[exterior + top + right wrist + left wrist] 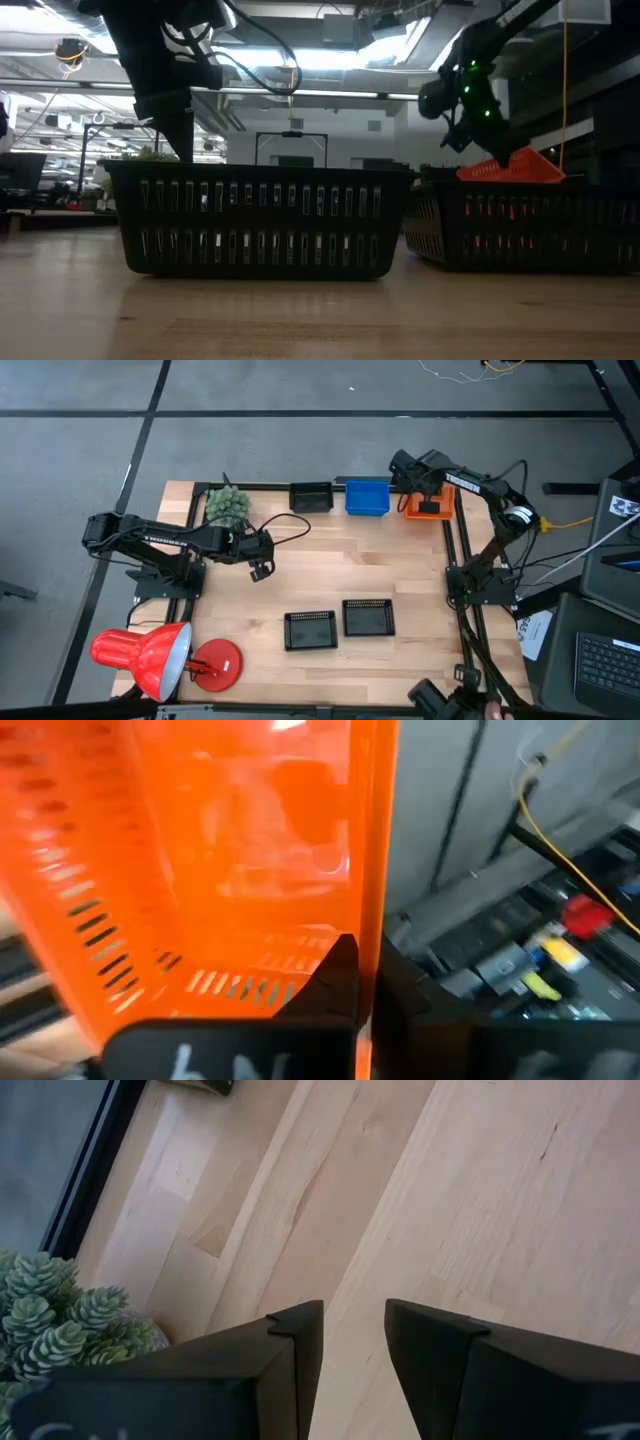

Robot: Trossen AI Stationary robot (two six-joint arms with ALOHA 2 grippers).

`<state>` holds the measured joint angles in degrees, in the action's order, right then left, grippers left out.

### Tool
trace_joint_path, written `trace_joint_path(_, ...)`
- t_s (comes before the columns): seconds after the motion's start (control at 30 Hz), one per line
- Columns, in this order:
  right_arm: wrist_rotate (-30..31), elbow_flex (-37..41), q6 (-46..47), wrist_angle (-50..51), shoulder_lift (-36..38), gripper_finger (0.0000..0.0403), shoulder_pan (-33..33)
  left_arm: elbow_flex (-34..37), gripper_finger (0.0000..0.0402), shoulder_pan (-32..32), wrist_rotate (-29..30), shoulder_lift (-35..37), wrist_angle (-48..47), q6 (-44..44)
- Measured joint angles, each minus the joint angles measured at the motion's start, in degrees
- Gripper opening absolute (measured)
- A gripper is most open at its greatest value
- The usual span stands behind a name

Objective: Stack baskets by color
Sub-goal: Stack the bottom orange bin on the top orange bin

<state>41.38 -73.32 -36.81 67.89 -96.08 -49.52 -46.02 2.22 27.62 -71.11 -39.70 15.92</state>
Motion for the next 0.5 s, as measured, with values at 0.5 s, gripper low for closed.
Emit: trace_joint_path(0.5, -4.2, 0.0, -3.0, -7.4, -2.6, 0.0039, -1.7, 0.0, 0.0102, 0.0, 0.0, 0.0, 0.0, 0.0)
